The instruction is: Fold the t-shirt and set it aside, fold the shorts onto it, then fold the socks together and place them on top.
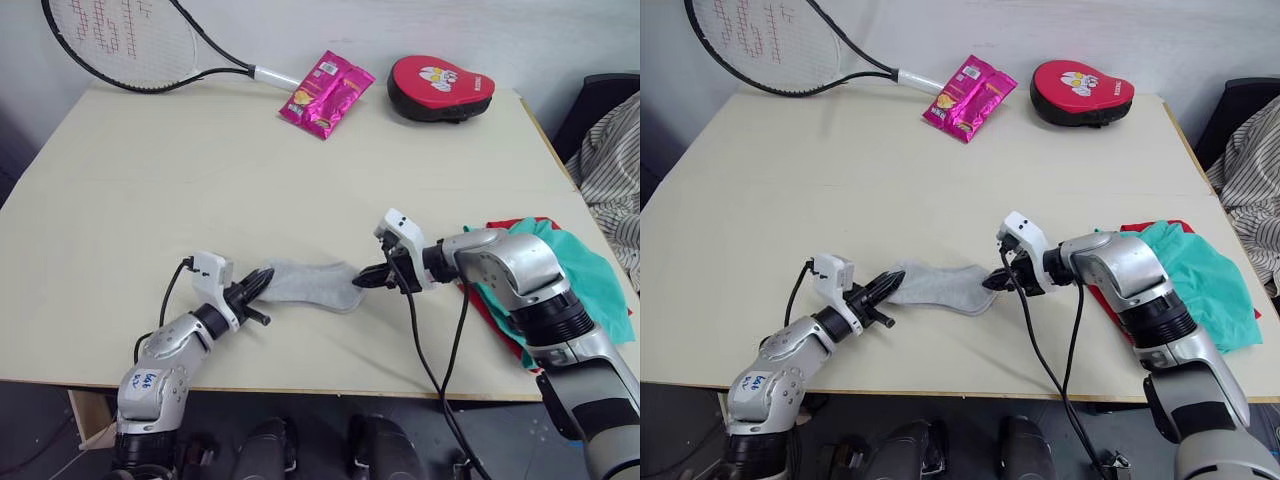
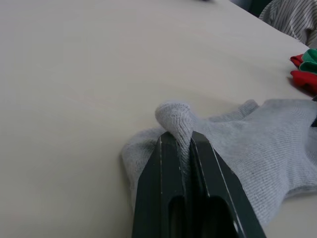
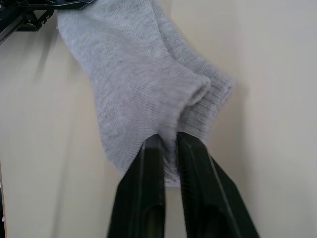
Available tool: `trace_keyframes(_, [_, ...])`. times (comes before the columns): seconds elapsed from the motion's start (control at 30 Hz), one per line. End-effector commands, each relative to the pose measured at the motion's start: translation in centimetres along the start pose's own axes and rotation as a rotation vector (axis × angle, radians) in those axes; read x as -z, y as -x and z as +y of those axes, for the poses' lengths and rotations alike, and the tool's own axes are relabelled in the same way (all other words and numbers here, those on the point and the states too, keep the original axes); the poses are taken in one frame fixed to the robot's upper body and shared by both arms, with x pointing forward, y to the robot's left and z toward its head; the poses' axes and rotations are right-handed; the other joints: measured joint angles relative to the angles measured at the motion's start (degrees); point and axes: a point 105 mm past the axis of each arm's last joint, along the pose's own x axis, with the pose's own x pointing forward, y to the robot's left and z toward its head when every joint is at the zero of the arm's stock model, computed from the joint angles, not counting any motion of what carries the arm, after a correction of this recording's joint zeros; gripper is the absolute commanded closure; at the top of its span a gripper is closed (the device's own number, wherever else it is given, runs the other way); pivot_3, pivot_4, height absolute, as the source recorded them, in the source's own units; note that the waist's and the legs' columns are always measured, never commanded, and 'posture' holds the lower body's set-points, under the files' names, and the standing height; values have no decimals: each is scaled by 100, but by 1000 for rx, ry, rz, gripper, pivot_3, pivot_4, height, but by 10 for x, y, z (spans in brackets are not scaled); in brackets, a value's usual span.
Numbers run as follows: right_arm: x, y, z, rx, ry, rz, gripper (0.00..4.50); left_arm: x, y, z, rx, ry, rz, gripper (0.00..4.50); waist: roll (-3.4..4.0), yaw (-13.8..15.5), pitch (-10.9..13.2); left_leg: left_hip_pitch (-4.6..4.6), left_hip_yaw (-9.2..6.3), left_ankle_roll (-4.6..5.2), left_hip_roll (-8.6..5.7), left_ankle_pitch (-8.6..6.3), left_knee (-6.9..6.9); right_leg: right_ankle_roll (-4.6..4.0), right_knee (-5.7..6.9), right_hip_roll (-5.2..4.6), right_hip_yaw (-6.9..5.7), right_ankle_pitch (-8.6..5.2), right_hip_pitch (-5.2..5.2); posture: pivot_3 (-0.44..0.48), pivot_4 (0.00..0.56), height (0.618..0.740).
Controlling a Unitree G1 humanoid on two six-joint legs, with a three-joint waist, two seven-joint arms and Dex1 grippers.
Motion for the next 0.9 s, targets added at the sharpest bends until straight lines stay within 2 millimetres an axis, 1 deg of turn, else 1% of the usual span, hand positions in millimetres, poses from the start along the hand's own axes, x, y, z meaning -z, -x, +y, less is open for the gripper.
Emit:
trace_keyframes(0.03, [-5,15,-3,22,16,-27,2825,-9,0,-2,18,-40,-47,3379,0,5,0,0,0,0,0,0,0,0,0,0,0,0,0,0,150,740])
trace_keyframes(0.07, [-5,19,-5,32,25,-32,2517,-11,0,-2,21,-52,-59,3112,0,7,0,0,-1,0,0,0,0,0,-1,-1,-1,0,0,0,150,740])
trace_keyframes(0.13, [-10,27,-7,43,58,-70,1753,-20,4,1,15,-74,-104,2436,0,9,0,-2,-2,0,0,0,0,0,-2,-2,-2,0,0,0,150,740])
trace_keyframes(0.17, [-13,30,-6,44,72,-96,1442,-26,7,1,25,-76,-127,2134,0,6,0,-2,-2,0,0,0,0,0,-2,-2,-2,0,0,0,150,740])
trace_keyframes(0.2, [-18,33,-3,22,100,-139,1138,-33,11,0,47,-85,-148,2120,0,5,0,-2,-2,0,0,-1,0,0,-3,-2,-3,0,0,0,150,740])
trace_keyframes(0.27, [-28,36,6,-17,150,-219,1138,-46,20,1,81,-120,-181,2120,0,-7,0,-2,-3,0,0,-1,-1,0,-3,-1,-4,0,-1,0,150,740])
trace_keyframes(0.3, [-34,35,11,-29,186,-260,1260,-53,25,5,80,-137,-193,2120,0,-24,0,-2,-3,-1,1,-1,-3,0,-3,0,-3,0,-2,0,150,740])
trace_keyframes(0.37, [-39,33,21,-45,244,-307,1799,-63,32,11,80,-148,-206,2120,1,-48,0,0,-3,-5,4,1,-7,0,-3,5,-3,0,-2,0,150,740])
trace_keyframes(0.4, [-41,26,29,-52,312,-330,2130,-69,33,13,90,-182,-208,2307,1,-35,0,1,-2,-7,6,3,-9,-1,-2,7,-3,0,-2,0,150,740])
trace_keyframes(0.47, [-39,5,45,-67,394,-353,2794,-79,33,8,168,-215,-204,2725,1,-25,0,0,-7,-10,6,5,-8,-1,-3,7,-10,0,-1,0,150,740])
trace_keyframes(0.5, [-43,-4,49,-48,419,-401,3147,-80,31,3,211,-239,-190,3054,1,-25,0,0,-7,-11,5,5,-8,-1,-2,7,-10,0,-1,0,150,740])
trace_keyframes(0.57, [-45,-23,50,26,476,-443,3805,-63,22,-12,318,-310,-87,3675,1,-18,0,0,-6,-14,3,5,-7,-1,-1,6,-10,0,0,0,150,740])
trace_keyframes(0.6, [-44,-31,50,57,501,-448,4217,-55,18,-15,346,-331,-51,4024,2,-14,0,0,-6,-14,-2,5,-8,-1,1,2,-10,0,0,0,150,740])
trace_keyframes(0.63, [-39,-39,49,71,517,-438,4495,-47,13,-17,361,-332,-20,4343,3,-12,1,0,-5,-21,-11,2,-10,0,4,-2,-8,0,-1,0,150,740])
trace_keyframes(0.67, [-33,-46,47,91,533,-426,4500,-41,8,-17,364,-339,0,4487,3,-7,1,-2,-4,-30,-17,-4,-12,1,6,-4,-7,1,-2,0,150,740])
trace_keyframes(0.73, [-16,-60,40,135,534,-390,4500,-23,-4,-13,347,-341,61,4487,2,-6,1,-4,-4,-29,-20,-4,-11,14,8,0,-9,8,4,0,150,740])
trace_keyframes(0.8, [-2,-68,30,189,543,-346,4500,-6,-12,-7,310,-362,119,4487,2,-17,0,-5,-4,-27,-21,-2,-11,18,5,0,-8,10,4,0,150,740])
trace_keyframes(0.83, [5,-70,26,206,562,-327,4500,1,-14,-4,300,-368,146,4487,2,-26,1,-4,-3,-21,-21,1,-12,18,6,0,-7,10,4,0,150,740])
trace_keyframes(0.9, [19,-66,17,253,558,-297,4500,9,-17,3,257,-369,173,4487,3,-32,1,-6,-1,-3,-18,13,-15,17,8,2,-6,10,-1,0,150,740])
